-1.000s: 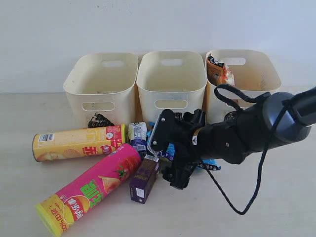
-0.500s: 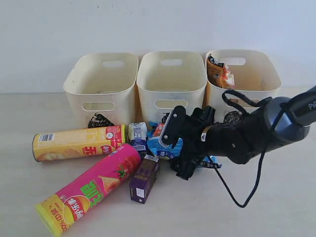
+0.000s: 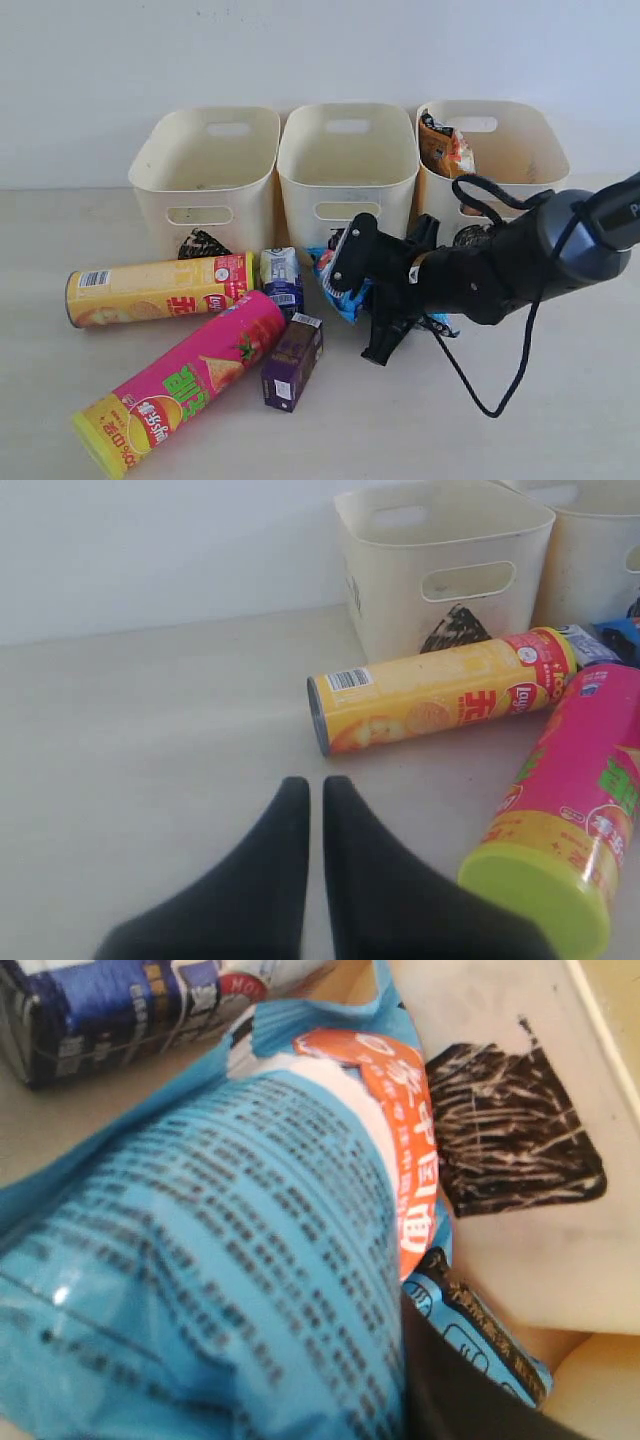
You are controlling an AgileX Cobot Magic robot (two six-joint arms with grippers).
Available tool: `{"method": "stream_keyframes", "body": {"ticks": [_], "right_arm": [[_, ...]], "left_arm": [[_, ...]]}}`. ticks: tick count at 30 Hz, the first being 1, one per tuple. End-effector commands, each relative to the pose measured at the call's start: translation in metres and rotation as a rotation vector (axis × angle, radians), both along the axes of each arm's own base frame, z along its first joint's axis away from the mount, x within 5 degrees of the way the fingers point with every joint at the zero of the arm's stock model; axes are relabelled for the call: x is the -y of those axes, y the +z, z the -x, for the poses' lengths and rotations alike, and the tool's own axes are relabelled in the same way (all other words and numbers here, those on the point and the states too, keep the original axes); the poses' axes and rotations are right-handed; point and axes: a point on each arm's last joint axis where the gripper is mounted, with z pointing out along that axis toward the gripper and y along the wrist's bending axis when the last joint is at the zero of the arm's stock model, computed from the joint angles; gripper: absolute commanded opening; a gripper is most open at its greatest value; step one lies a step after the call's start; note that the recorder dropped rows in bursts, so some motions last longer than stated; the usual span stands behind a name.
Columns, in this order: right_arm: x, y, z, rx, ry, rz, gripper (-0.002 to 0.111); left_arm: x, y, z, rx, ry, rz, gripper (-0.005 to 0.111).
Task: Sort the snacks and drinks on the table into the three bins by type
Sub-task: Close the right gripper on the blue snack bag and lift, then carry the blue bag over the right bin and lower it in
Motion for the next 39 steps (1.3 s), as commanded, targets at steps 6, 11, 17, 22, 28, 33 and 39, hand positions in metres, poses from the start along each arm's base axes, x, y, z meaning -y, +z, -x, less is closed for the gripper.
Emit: {"method": "stream_keyframes", "body": {"ticks": [6, 11, 17, 22, 28, 33, 39], "right_arm": [[0.011, 0.047, 0.017, -0.085, -0.032, 0.019, 0.0], [0.009, 0.085, 0.034, -0.08, -0.011, 0.006, 0.0], [0.014, 0.132, 0.054, -0.034, -0.001, -0.036, 0.0], [0.023, 0.17, 0.068, 0.053, -0.007, -0.105, 0.0], [0.027, 0.199, 0.069, 0.17, -0.076, -0.288, 0.0], [0.043, 0.205, 0.047, 0.187, -0.188, -0.36, 0.0], [0.073, 0.207, 0.012, 0.22, -0.32, -0.376, 0.0]], "left_arm": [[0.0, 0.002, 0.0, 0.011, 0.003, 0.018, 0.004], [0.0, 0.002, 0.0, 0.011, 0.003, 0.018, 0.004], [0.0, 0.002, 0.0, 0.011, 0.003, 0.018, 0.004], [0.0, 0.002, 0.0, 0.011, 0.003, 0.018, 0.004], [0.0, 0.002, 0.0, 0.011, 0.003, 0.018, 0.004], [0.0, 0.002, 0.0, 0.011, 0.003, 0.018, 0.004], [0.0, 0.002, 0.0, 0.011, 0.003, 0.018, 0.004]]}}
